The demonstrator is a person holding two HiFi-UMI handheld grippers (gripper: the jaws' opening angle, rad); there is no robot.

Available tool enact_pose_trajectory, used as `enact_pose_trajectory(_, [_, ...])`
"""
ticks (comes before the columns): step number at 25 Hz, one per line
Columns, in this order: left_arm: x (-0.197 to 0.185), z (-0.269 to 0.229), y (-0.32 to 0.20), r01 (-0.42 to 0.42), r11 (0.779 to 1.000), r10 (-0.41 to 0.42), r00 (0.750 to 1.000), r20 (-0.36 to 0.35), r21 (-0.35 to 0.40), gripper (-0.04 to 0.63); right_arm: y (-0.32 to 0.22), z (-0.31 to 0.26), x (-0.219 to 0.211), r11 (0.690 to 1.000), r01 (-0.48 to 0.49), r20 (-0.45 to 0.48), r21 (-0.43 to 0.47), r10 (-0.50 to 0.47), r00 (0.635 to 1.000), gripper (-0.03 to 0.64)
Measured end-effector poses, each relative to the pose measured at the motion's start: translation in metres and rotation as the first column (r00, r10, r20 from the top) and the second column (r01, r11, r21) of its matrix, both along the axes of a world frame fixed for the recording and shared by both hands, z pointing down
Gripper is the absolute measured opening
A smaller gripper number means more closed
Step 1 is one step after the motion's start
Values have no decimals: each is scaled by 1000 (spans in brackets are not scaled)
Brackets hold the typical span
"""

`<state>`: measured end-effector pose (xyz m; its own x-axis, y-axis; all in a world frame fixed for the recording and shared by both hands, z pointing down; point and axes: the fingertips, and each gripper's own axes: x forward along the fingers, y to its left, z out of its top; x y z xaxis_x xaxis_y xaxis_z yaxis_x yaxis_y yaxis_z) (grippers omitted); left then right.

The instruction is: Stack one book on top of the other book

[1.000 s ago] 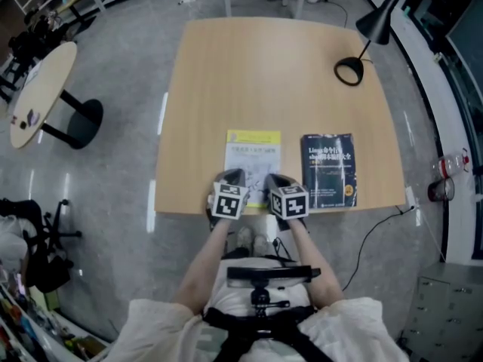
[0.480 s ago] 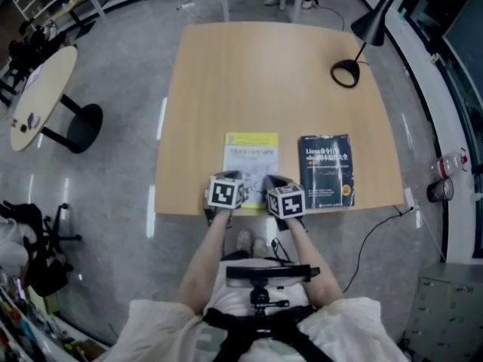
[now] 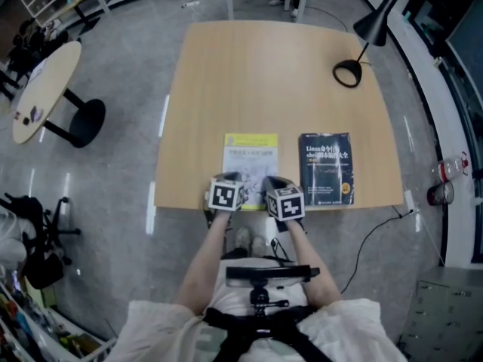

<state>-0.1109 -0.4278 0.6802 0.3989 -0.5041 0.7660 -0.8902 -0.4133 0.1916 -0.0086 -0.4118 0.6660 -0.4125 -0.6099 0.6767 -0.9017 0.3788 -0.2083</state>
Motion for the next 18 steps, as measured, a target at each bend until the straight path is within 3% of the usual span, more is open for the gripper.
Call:
enact_pose_trajectory(8, [-5,0,35,10,1000,-10,1000,17,-2,9,33,-5,-6,999,52,-15,10,-52,999,2])
enact_pose_trajectory(18, [-4,-2,82,58,998,-58,998,-28,1,9,74,-3,-5,997,72,-6,35,-71,997,2])
